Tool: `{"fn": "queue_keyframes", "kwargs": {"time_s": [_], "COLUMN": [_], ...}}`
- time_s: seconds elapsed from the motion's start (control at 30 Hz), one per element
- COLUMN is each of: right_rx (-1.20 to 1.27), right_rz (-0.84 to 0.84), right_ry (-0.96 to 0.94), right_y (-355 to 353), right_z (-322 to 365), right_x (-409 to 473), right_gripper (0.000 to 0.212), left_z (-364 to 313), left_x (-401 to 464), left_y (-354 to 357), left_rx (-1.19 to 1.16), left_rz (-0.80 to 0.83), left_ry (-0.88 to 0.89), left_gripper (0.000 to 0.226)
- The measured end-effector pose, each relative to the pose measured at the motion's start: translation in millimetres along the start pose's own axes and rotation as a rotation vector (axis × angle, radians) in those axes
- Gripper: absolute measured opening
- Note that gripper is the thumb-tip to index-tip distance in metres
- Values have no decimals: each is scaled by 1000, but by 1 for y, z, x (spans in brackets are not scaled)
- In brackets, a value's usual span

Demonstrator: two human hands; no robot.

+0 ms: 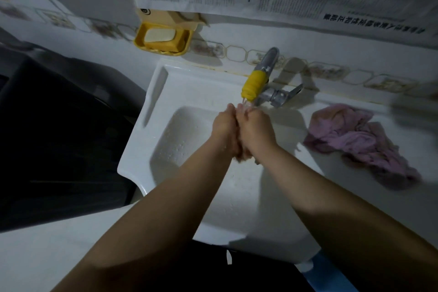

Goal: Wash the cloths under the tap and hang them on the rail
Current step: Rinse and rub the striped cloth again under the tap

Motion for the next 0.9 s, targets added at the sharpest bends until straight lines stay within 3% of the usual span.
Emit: {"fn": "queue_keyframes", "kwargs": {"time_s": [0.13, 0.23, 0.3, 0.33, 0.43, 0.53, 0.67, 0.8, 0.83, 0.9], "right_rx": [85, -73, -145, -154, -142, 45, -20, -114, -95, -17], "right_rz": [-32, -21, -24, -25, 102, 264, 416, 649, 703, 778], "right_ry": [6, -132, -81, -50, -16, -4, -25, 13, 50, 68], "right_y": [-2, 10, 5, 2, 5, 11, 9, 27, 31, 39], "right_z": [-8, 18, 16, 9, -14, -35, -42, -54, -59, -63], "right_x": [11, -11, -3, 7, 26, 24, 17, 4, -1, -7], "right_gripper": [39, 51, 52, 52, 54, 48, 44, 53, 52, 41], "left_z": [-2, -22, -6, -2, -1, -35, -50, -57, -63, -76], "left_x": [-1, 6, 2, -2, -6, -3, -11, -5, -5, -10], "left_y": [6, -12, -1, 9, 4, -14, -17, -29, -30, -24], "left_rx": [15, 149, -183, -138, -88, 186, 720, 1548, 1635, 1581], "left_rz": [19, -84, 47, 157, 245, 366, 536, 299, 233, 155], "left_ry": [12, 62, -34, -38, -72, 122, 259, 309, 362, 524], "left_gripper": [44, 37, 25, 27, 32, 33, 38, 13, 12, 24]}}
Point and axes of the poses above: each hand's wrist, its own x-axis towards the middle knuckle, its own y-axis out of the palm, z = x × y, the point moved 10 cm from there along x, towards the middle knuckle, and after that the axes turned 3 degrees about z, right-handed, at the moved point
